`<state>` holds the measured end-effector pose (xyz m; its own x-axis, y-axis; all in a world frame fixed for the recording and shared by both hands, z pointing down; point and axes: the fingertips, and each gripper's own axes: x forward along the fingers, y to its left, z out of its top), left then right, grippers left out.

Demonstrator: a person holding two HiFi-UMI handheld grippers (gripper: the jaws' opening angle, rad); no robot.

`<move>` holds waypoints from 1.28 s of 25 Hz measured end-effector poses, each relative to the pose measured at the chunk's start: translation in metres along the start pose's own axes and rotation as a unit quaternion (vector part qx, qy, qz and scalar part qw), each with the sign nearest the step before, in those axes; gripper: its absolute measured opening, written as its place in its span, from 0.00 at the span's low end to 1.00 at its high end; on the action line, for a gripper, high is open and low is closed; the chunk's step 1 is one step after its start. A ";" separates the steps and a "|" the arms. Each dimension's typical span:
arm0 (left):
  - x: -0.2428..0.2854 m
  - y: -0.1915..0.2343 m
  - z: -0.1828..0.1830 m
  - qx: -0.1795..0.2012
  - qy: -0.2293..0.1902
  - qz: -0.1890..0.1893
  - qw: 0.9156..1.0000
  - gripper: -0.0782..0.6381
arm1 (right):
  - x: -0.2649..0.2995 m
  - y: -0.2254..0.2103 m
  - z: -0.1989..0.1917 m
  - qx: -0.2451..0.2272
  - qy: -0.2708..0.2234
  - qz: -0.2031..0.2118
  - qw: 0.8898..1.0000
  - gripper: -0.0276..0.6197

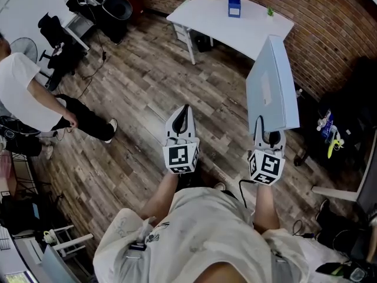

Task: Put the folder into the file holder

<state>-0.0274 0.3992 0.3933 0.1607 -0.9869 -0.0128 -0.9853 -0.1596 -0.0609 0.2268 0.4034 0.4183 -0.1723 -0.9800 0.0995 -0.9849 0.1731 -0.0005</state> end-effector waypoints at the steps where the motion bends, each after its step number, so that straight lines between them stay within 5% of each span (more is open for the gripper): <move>1: 0.008 0.005 -0.003 -0.004 0.001 -0.002 1.000 0.13 | 0.007 0.003 0.000 -0.002 0.000 -0.001 1.000 0.31; 18: 0.166 0.164 -0.021 -0.016 0.013 -0.023 1.000 0.13 | 0.201 0.104 0.021 0.001 0.024 -0.014 1.000 0.31; 32: 0.223 0.274 -0.034 -0.039 0.012 -0.009 0.999 0.13 | 0.288 0.168 0.029 -0.001 0.039 -0.027 0.999 0.31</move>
<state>-0.2633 0.1347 0.4076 0.1772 -0.9841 0.0113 -0.9841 -0.1770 0.0180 0.0109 0.1476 0.4177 -0.1169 -0.9774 0.1763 -0.9927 0.1203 0.0088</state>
